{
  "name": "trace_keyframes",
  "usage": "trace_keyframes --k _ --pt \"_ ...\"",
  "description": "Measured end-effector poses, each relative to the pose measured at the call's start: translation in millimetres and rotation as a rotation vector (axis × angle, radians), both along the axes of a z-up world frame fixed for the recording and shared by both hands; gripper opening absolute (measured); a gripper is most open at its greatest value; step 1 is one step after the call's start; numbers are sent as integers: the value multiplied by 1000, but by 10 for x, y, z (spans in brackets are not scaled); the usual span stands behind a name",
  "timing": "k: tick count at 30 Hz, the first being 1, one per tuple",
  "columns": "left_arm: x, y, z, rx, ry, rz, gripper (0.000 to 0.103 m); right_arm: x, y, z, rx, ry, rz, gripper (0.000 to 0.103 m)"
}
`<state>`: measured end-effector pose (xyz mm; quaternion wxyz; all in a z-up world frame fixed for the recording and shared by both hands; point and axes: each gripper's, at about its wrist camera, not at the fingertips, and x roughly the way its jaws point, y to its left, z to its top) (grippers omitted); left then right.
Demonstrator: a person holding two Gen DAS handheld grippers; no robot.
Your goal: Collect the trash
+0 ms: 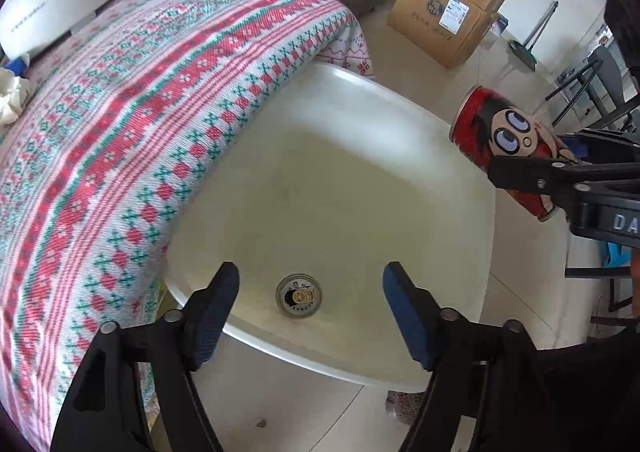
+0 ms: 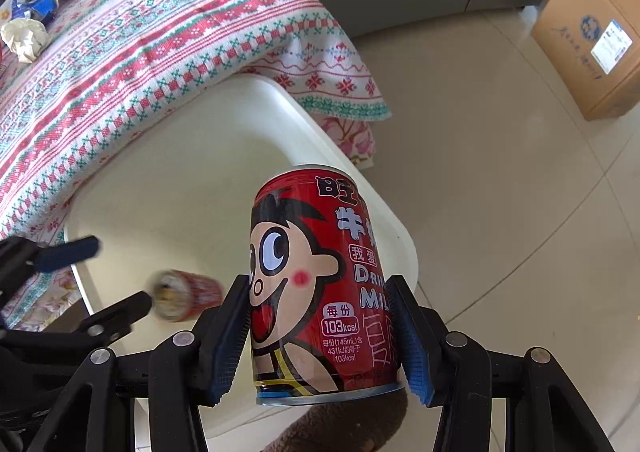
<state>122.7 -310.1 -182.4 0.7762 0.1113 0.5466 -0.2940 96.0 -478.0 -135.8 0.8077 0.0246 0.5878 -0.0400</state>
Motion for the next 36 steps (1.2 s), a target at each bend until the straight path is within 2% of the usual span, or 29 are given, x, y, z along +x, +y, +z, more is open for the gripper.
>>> trace_keyframes --k 3,8,19,28,34,36 --pt "-60 102 165 9 -44 -1 86 19 8 -28 -2 11 -1 58" --pt "-105 355 381 2 -67 34 88 55 74 -116 -9 41 9 58" --pt "-108 1067 794 -15 -136 141 91 194 318 -545 -61 179 31 58" --pt "-116 1604 1010 -10 -197 211 95 278 458 -837 -159 259 34 59" --pt "-139 2028 1087 2 -217 274 99 299 476 -903 -165 282 9 59" --pt "-138 2182 1092 7 -219 305 100 321 468 -852 -158 274 4 65"
